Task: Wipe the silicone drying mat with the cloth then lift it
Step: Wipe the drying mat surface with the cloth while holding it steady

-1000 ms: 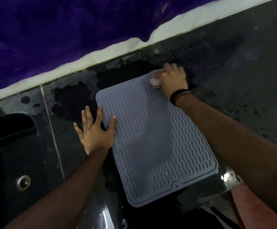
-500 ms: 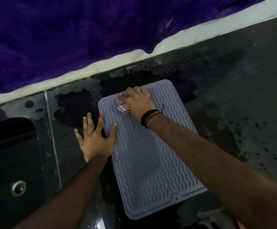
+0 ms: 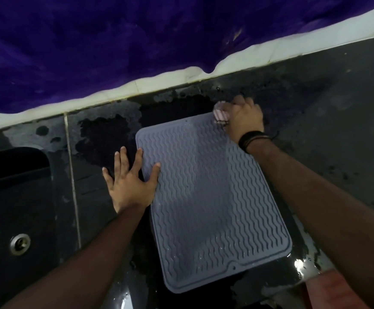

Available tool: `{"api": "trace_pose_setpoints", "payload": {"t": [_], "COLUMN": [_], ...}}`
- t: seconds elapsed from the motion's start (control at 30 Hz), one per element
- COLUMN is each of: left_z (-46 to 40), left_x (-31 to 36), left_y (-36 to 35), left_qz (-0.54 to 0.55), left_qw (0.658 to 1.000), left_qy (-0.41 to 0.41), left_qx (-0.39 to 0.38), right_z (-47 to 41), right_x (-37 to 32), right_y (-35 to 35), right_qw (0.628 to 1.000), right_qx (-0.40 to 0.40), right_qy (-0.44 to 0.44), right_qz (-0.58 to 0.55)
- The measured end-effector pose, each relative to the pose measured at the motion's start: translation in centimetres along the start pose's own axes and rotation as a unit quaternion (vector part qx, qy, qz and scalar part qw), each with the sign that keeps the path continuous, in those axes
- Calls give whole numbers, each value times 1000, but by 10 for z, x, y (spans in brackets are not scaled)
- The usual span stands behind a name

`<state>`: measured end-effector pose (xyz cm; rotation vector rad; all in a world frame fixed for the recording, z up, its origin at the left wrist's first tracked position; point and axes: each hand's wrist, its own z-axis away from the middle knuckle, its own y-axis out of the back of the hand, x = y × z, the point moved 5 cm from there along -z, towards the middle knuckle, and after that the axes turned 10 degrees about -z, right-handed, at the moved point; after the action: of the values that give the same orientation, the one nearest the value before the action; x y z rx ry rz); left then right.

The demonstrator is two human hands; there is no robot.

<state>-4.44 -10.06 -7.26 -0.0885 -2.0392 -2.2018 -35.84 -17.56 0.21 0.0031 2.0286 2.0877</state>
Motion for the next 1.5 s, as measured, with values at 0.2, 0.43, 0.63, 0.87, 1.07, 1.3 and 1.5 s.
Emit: {"api": "trace_pose_setpoints", "payload": {"t": [0.2,0.43,0.63,0.87,1.07,1.3,1.5], "left_z": [0,1,-1,0,-1,-1,-1], "left_x": [-1,1,2,1,2,1,2], "left_y": [-1,-1,1,2,0,0,0], "left_qz": [-7,-9,-8,-7,-3,-17,-21], "left_qw": [1000,1000,1000,1000,1000,1000,1000], "left_qy": [6,3,3,4,1,-8,0], "left_qx": [4,5,1,7,8,6,9], "right_z": [53,116,68,100,178,156,181], "right_x": [8,20,12,21,9,-106,-126], "right_y": [-11,2,14,-3,5,9,-36], "right_qw": [998,992,1000,996,991,989,983], "right_qx": [-58,-120,-11,-67,-102,-14,-84], "right_qy": [-10,-8,-12,3,-39,112,164], "right_qz": [23,33,-13,50,74,-90,12]}}
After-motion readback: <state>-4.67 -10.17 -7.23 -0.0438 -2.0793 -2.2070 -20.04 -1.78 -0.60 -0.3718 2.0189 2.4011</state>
